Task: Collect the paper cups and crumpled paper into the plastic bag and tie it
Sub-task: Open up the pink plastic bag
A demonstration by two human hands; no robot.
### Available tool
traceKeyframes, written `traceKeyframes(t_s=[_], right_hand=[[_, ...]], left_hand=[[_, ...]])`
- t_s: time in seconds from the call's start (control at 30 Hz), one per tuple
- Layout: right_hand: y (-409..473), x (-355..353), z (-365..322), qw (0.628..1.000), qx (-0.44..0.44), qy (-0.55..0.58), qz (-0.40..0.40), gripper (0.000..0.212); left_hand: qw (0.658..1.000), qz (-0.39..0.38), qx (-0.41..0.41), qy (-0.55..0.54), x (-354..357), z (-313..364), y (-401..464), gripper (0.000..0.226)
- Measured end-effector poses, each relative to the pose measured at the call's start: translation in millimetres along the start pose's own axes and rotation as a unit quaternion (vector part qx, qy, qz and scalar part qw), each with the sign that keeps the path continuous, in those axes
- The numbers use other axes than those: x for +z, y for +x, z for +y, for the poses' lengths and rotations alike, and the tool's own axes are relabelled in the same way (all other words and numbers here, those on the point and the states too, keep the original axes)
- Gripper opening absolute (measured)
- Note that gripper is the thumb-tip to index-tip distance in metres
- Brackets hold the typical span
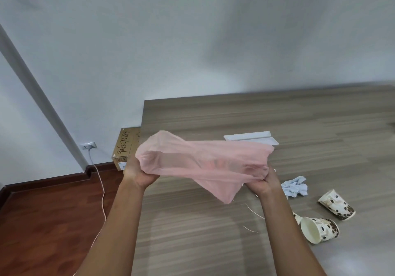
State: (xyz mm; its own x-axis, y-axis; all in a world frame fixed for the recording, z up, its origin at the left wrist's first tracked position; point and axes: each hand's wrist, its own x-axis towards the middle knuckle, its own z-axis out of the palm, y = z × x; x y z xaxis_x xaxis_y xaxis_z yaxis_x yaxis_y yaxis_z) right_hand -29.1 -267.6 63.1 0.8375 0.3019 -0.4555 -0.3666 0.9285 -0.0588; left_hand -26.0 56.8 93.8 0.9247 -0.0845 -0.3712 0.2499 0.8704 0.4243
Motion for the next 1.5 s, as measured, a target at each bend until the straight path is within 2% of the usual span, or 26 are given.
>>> traceKeyframes(t_s=[0.03, 0.07, 0.13, 0.17, 0.23, 0.3, 0.37, 0.43, 0.57, 0.63, 0.67, 0.7, 0.77, 0.83, 0.93, 0.97, 1.0, 1.07, 1.13, 1.2, 1.27, 1.3, 1.37, 1.4, 1.43, 1.5], right_hand=[[-1.6, 1.0, -0.6, 1.000, -0.020, -0.008, -0.002, 0.033], [-4.9, 4.2, 1.7, 0.999, -0.030, -0.032, -0.012, 0.032], [-6.5, 9.5, 4.8, 0.995, -0.056, -0.084, 0.027, 0.012], [-7.0, 11.5, 7.2, 0.992, -0.062, -0.101, 0.045, 0.018], [-12.0, 19.6, 12.2, 0.990, -0.060, -0.118, 0.053, 0.029], [-17.4, 28.8, 15.7, 0.994, -0.065, -0.076, 0.052, 0.031], [-16.7, 33.3, 19.1, 0.997, -0.062, -0.010, 0.049, 0.026], [-7.1, 27.4, 19.0, 0.996, -0.063, 0.014, 0.063, 0.028], [3.0, 28.1, 23.6, 0.997, -0.052, 0.018, 0.049, 0.029], [4.1, 29.9, 27.5, 0.997, -0.065, 0.000, 0.038, 0.033], [2.7, 31.7, 28.9, 0.997, -0.070, -0.019, 0.036, 0.038], [2.6, 31.9, 28.8, 0.996, -0.072, -0.051, 0.034, 0.041], [-4.0, 35.9, 26.5, 0.988, -0.070, -0.130, 0.040, 0.028], [-7.5, 33.0, 21.3, 0.972, -0.079, -0.213, 0.054, 0.028], [-14.9, 28.7, 14.3, 0.954, -0.051, -0.291, 0.055, 0.023], [-16.8, 27.3, 10.4, 0.950, -0.049, -0.303, 0.055, 0.022], [-18.5, 26.0, 6.9, 0.944, -0.045, -0.320, 0.060, 0.019], [-22.0, 23.3, 2.6, 0.942, -0.033, -0.328, 0.066, 0.017], [-22.4, 19.9, 1.4, 0.939, -0.020, -0.336, 0.076, 0.021], [-21.2, 18.0, 1.6, 0.930, -0.012, -0.356, 0.093, 0.021], [-21.2, 17.5, 2.1, 0.928, -0.013, -0.361, 0.094, 0.020], [-21.4, 16.9, 2.3, 0.927, -0.013, -0.362, 0.094, 0.019], [-20.7, 15.0, 2.2, 0.931, -0.013, -0.351, 0.100, 0.019], [-18.7, 14.1, 2.1, 0.934, -0.013, -0.340, 0.108, 0.020], [-16.5, 13.2, 2.0, 0.936, -0.010, -0.332, 0.115, 0.021], [-11.7, 12.0, 3.0, 0.939, -0.008, -0.322, 0.120, 0.022]], left_hand=[[0.999, 0.027, -0.011, 0.036, 0.1, 0.0, -0.5, 0.039], [0.997, 0.045, -0.013, 0.064, -0.7, 0.6, -0.7, 0.049], [0.992, 0.055, -0.001, 0.116, -5.1, 4.5, 2.3, 0.066], [0.988, 0.056, 0.020, 0.146, -4.2, 6.0, 2.2, 0.065], [0.968, 0.076, 0.092, 0.221, 3.0, 6.2, 0.5, 0.062], [0.924, 0.118, 0.198, 0.304, 16.2, 2.7, -4.4, 0.060], [0.844, 0.126, 0.320, 0.412, 30.8, -1.7, -13.5, 0.044], [0.751, 0.057, 0.397, 0.525, 41.5, -6.5, -25.1, 0.037], [0.557, -0.054, 0.435, 0.705, 49.1, -14.9, -27.9, 0.053], [0.487, -0.075, 0.437, 0.753, 51.3, -19.4, -19.3, 0.047], [0.483, -0.081, 0.437, 0.754, 53.1, -21.6, -16.4, 0.035], [0.500, -0.079, 0.432, 0.746, 55.7, -23.6, -17.0, 0.021], [0.610, -0.065, 0.378, 0.694, 61.8, -23.7, -18.7, 0.009], [0.730, -0.037, 0.294, 0.616, 72.6, -20.0, -27.9, 0.020], [0.898, -0.025, 0.131, 0.418, 82.9, -1.6, -36.9, 0.018], [0.932, -0.028, 0.074, 0.352, 83.4, 4.1, -37.5, 0.013], [0.947, -0.023, 0.042, 0.317, 81.9, 8.1, -38.0, 0.011], [0.948, 0.026, 0.027, 0.316, 72.6, 9.6, -33.2, 0.017], [0.947, 0.077, 0.018, 0.310, 60.3, 9.9, -26.6, 0.038], [0.939, 0.078, -0.025, 0.335, 50.5, 8.5, -21.6, 0.037], [0.896, 0.096, -0.027, 0.432, 38.2, 9.8, -11.1, 0.018], [0.869, 0.106, 0.007, 0.483, 34.7, 9.4, -7.9, 0.013], [0.800, 0.126, 0.136, 0.571, 32.6, 7.3, -6.5, 0.006], [0.765, 0.116, 0.206, 0.599, 32.7, 6.2, -7.1, 0.015], [0.740, 0.077, 0.256, 0.617, 33.6, 5.4, -9.9, 0.019], [0.689, -0.047, 0.262, 0.674, 38.9, 2.4, -16.9, 0.025]])
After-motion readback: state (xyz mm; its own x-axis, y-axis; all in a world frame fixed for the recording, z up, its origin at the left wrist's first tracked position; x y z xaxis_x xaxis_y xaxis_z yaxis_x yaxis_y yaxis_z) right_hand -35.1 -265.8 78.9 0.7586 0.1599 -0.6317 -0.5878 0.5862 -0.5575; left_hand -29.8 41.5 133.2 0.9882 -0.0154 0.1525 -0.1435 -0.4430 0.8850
